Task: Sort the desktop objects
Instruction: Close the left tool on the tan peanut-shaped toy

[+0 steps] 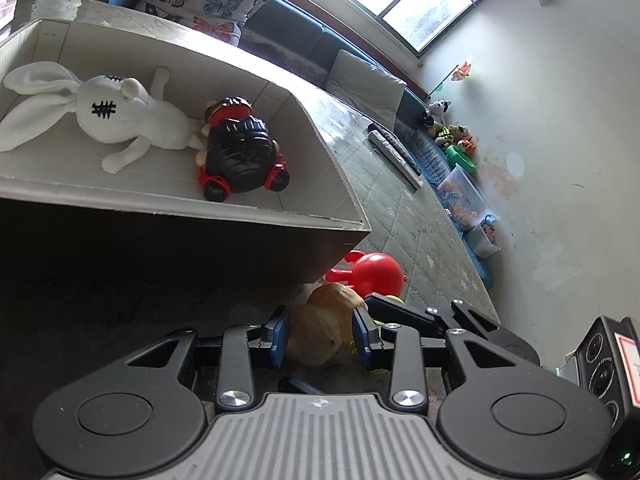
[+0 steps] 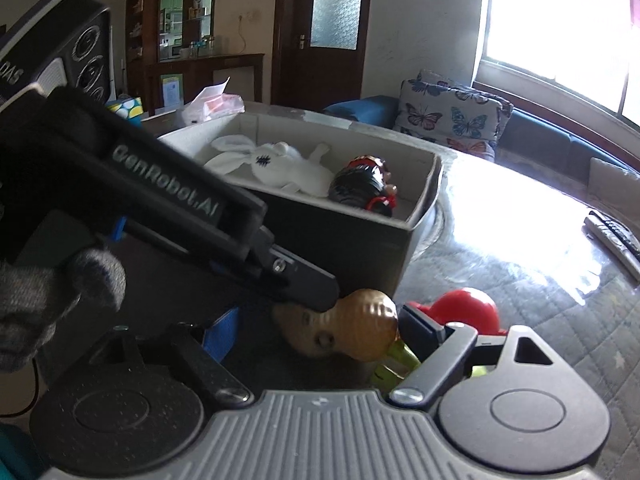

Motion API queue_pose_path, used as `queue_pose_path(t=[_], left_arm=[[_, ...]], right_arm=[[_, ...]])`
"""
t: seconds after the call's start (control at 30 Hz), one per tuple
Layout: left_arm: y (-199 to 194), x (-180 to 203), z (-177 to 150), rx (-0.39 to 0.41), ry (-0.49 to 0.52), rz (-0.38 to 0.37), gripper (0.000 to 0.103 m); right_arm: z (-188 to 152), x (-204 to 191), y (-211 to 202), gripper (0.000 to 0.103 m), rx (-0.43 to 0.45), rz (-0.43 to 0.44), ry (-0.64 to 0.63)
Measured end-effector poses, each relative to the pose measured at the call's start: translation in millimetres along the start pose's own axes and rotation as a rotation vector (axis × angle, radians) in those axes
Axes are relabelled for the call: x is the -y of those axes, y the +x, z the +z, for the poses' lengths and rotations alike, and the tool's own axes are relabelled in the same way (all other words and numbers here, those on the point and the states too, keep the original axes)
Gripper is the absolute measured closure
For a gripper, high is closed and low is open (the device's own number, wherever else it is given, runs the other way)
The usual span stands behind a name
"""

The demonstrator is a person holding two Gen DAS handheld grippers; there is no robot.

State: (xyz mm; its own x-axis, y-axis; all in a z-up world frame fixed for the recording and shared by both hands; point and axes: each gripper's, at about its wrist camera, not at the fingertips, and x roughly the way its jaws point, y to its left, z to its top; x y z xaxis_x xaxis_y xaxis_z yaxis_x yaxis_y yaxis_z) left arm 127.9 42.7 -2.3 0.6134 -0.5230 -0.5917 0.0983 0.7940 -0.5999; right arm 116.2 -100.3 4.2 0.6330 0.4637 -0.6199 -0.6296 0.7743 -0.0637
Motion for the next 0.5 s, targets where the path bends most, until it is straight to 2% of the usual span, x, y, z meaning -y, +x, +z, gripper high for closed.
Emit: queue_pose_path(t=[0.4,0.5], left_arm=[[-10.8,-3.3,-3.8,0.006,-0.006,-0.019,0.066],[-6.8,-4.8,-4.3,-0.005,-0.012,-0.012,0.066]], right_arm=[[-7.2,-11.6,6.1,0.016,-0.017,-0.026,0.012],[-6.7,-10.9,11.7,0.02,-0.028,-0.032,0.026]])
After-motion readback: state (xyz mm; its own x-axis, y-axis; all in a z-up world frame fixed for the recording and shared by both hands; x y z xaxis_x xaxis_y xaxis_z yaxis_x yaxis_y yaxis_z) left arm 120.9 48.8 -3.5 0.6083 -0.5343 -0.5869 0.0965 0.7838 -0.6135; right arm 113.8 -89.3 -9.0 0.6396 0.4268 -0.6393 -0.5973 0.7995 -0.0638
